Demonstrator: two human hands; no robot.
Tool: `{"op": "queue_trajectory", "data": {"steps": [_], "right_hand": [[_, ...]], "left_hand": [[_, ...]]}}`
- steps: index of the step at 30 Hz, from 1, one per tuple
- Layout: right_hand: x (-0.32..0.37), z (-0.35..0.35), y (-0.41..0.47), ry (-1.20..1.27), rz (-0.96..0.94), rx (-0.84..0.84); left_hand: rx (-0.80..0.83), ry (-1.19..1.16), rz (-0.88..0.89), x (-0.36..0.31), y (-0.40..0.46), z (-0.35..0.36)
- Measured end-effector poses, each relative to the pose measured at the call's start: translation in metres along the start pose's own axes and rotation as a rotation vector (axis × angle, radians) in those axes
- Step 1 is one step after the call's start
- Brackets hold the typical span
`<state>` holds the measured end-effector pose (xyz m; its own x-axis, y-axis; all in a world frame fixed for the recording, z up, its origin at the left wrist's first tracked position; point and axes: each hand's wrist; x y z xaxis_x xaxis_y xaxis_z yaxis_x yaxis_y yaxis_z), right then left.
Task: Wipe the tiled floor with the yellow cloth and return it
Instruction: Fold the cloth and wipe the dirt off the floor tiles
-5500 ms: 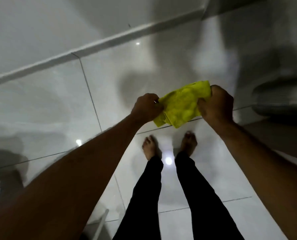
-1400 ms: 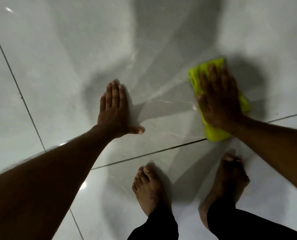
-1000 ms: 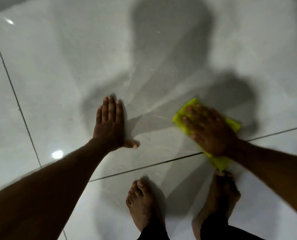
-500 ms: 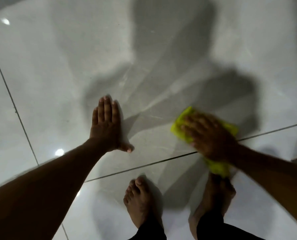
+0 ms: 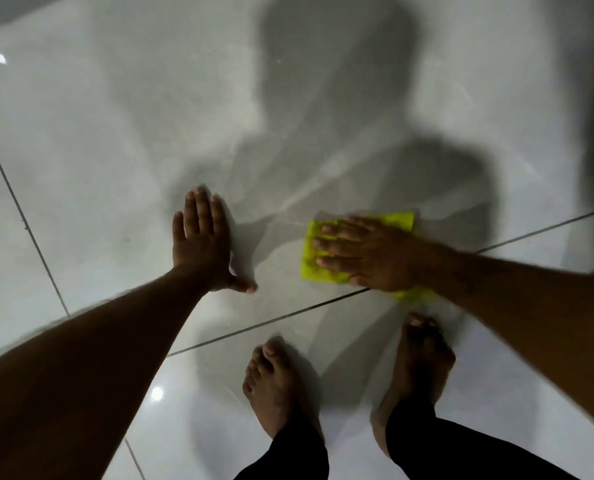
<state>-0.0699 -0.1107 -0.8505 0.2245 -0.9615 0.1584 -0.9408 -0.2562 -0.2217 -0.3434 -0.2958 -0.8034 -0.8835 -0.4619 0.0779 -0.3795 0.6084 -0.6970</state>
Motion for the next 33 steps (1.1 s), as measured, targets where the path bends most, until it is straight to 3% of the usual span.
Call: {"op": "queue_trajectory", "data": {"steps": [3,6,8,11,13,15,17,19,20,22,25,28,33], "right_hand": [[-0.046,-0.002,-0.014,-0.050,-0.048,0.030],[-0.009,-0.007,0.007,0.013,0.282,-0.002],[0.027,-0.012,0.018,0.080,0.393,0.002],[0.028,-0.029,0.010,0.146,0.191,0.144],[0.021,-0.042,-0.005,0.169,0.168,0.151],[0.027,-0.046,-0.023,0.264,0.460,-0.051],[0.041,-0.047,-0.037,0.361,1.019,-0.206],[0.053,-0.049,-0.039,0.587,1.535,-0.214],[0.057,-0.050,-0.035,0.759,1.717,-0.237],[0.057,-0.051,-0.030,1.042,1.907,-0.303],[0.047,-0.057,-0.025,1.407,1.935,-0.310],[0.044,-0.092,-0.027,1.719,1.880,-0.457],[0.062,-0.264,-0.041,1.733,1.699,-0.732]], "left_hand": [[0.002,-0.001,-0.039,-0.009,-0.003,-0.005],[0.005,0.032,-0.078,-0.021,-0.005,-0.012],[0.004,0.092,-0.070,-0.029,-0.008,-0.017],[0.003,0.126,0.070,-0.046,-0.016,-0.021],[0.005,0.063,0.149,-0.063,-0.026,-0.022],[-0.038,-0.140,0.131,-0.086,-0.032,-0.021],[-0.135,-0.453,0.015,-0.110,-0.032,-0.019],[-0.141,-0.744,-0.167,-0.132,-0.027,-0.022],[-0.122,-0.834,-0.236,-0.139,-0.024,-0.024],[-0.094,-0.940,-0.291,-0.144,-0.018,-0.030],[-0.054,-1.063,-0.276,-0.140,-0.021,-0.054],[0.011,-1.247,-0.227,-0.129,-0.047,-0.092],[0.145,-1.419,-0.047,-0.077,-0.158,-0.212]]}}
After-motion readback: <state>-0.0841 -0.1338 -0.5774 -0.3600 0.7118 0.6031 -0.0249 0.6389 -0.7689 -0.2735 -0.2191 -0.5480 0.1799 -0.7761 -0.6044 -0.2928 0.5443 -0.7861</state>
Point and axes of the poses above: each hand's wrist, its own y-axis towards the middle knuckle, its own z-axis out of the palm, x = y × z
